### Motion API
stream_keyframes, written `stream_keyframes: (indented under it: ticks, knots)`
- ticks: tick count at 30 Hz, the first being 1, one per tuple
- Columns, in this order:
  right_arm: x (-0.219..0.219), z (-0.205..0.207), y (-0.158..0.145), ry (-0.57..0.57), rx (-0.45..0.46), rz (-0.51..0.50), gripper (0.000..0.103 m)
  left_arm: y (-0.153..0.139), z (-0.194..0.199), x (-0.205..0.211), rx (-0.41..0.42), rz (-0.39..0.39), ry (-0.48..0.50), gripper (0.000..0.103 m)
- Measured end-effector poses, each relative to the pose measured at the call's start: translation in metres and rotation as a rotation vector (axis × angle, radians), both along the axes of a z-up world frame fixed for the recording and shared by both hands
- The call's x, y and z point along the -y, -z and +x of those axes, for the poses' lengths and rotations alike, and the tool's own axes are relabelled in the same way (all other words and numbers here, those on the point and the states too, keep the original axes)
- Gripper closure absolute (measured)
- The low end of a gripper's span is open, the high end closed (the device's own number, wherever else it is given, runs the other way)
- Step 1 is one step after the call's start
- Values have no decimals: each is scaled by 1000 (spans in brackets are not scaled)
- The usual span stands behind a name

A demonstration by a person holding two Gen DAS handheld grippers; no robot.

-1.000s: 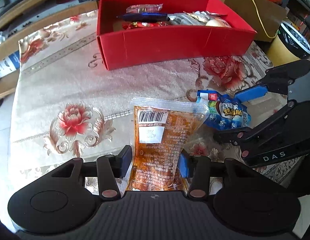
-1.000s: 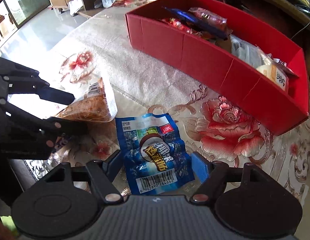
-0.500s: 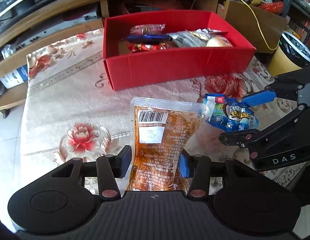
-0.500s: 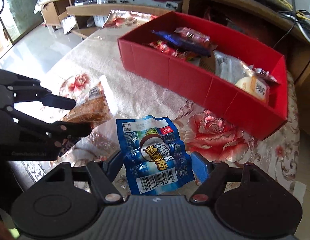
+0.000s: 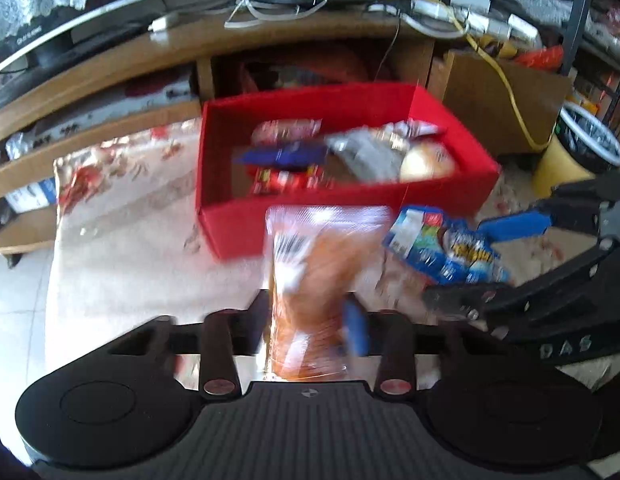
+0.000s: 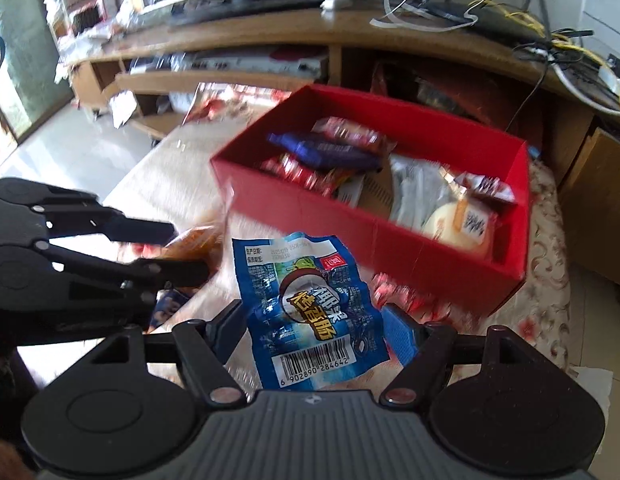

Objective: Organize snacks
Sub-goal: 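Carry both packets toward the red box with both tools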

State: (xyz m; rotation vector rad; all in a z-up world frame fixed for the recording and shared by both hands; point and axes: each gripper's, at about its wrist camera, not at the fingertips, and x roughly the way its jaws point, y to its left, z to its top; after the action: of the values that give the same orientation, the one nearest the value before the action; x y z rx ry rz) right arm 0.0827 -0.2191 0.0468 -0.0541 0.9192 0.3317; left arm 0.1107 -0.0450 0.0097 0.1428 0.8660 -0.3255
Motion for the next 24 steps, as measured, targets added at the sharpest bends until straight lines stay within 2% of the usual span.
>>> stream_keyframes:
  ticks: [1,2,4,7,9,10,11,13,16,18,20,22,24]
  knots:
    - [3,5,-4,15,8,11,34,-4,5,3,10,-8,1,58]
    - [6,9,-7,28,15,11,34,-7,10,8,21,-12,0,64]
    - [12,19,-10,54,28,6,34,-11,23,16,33,-18,-6,65]
    - [22,26,-12,82,26,27,34,-10,38,15,-17,-72,-15,61]
    - [26,25,-11,78,18,36,34,-3,32,12,-57,-56,2,49]
    - [26,24,-10,74,14,36,34,4,27,10,-77,-42,-13,34]
    - [26,23,-8,70,10,37,34,11,24,9,-97,-32,-34,26]
    - [26,22,-7,61,2,42,34,27,29,3,-162,-41,-98,25]
    - [27,18,-8,56,1,47,34,45,48,-1,-237,-101,-189,21]
    - [26,17,-8,53,1,47,34,54,61,2,-248,-97,-219,24]
    - [25,15,-9,48,6,44,34,62,67,6,-246,-80,-230,31]
    - [24,13,-10,42,15,42,34,61,63,12,-209,-21,-196,44]
    - [26,11,-12,45,21,47,34,57,56,10,-206,-36,-176,53]
